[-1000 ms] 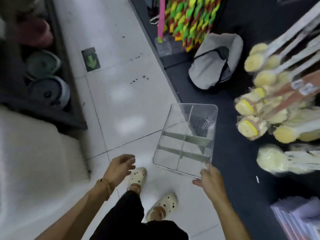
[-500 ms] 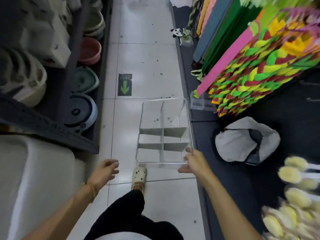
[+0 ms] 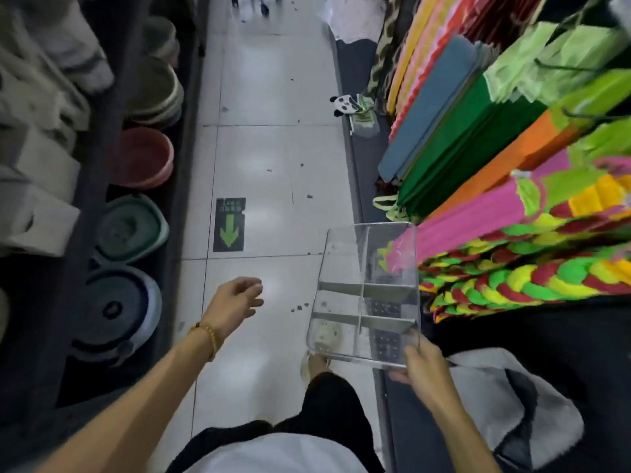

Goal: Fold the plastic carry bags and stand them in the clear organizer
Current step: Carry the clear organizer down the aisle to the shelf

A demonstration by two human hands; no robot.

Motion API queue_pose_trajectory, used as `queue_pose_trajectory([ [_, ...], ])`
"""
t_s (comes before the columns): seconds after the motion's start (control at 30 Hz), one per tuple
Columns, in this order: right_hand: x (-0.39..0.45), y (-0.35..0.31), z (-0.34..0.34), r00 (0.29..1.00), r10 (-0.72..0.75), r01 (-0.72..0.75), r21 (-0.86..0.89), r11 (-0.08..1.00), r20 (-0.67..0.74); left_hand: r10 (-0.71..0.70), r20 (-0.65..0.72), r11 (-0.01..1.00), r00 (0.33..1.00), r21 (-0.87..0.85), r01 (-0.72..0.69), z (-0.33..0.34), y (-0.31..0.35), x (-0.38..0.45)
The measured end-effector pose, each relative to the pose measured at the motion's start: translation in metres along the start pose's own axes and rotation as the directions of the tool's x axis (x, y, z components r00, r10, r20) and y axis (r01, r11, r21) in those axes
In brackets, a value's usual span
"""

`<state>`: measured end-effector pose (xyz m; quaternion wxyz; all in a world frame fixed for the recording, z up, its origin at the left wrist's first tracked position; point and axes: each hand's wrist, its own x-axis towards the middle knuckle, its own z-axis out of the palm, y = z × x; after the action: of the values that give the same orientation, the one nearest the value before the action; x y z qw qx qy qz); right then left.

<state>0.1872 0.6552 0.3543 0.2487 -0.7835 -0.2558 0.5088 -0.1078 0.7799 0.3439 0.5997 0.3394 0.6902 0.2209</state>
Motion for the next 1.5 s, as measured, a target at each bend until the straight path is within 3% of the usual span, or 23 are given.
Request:
queue_pose_trajectory([
  [0.1, 0.074, -0.076, 0.007, 0.999, -0.04, 0.042, -0.065, 0.997, 0.033, -0.052, -0.059, 0.999, 0.997, -0.006, 0.052, -0.004, 0.043, 0.037],
  [0.33, 0.241, -0.281, 0.056, 0.97, -0.085, 0.125, -0.163, 0.979, 0.228, -0.17, -0.241, 0.967, 0.955, -0.225, 0.116, -0.035, 0.13, 0.138],
  [0.5, 0.352, -0.416, 0.105, 0.946, -0.118, 0.191, -0.227, 0.955, 0.302, -0.208, -0.26, 0.958, 0.943, -0.251, 0.143, -0.061, 0.202, 0.252],
  [0.67, 0.442, -0.523, 0.12, 0.971, -0.044, 0.095, -0.212, 0.973, 0.233, -0.213, -0.228, 0.967, 0.95, -0.191, 0.171, -0.089, 0.321, 0.389],
  [0.77, 0.485, -0.583, 0.106, 0.991, 0.015, 0.007, -0.161, 0.987, 0.133, -0.141, -0.162, 0.983, 0.977, -0.143, 0.118, -0.095, 0.414, 0.466],
  [1.03, 0.662, -0.725, 0.099, 1.0, -0.012, 0.015, -0.116, 0.993, 0.025, 0.006, -0.063, 0.999, 0.998, -0.047, -0.009, -0.07, 0.635, 0.691],
  [1.23, 0.808, -0.892, 0.127, 0.994, -0.03, 0.047, -0.168, 0.985, 0.101, -0.069, -0.137, 0.995, 0.988, -0.079, 0.058, -0.073, 0.763, 0.82],
  [1.5, 0.988, -1.138, 0.203, 0.955, -0.088, 0.153, -0.215, 0.965, 0.284, -0.225, -0.263, 0.959, 0.938, -0.233, 0.164, -0.125, 0.881, 0.96],
])
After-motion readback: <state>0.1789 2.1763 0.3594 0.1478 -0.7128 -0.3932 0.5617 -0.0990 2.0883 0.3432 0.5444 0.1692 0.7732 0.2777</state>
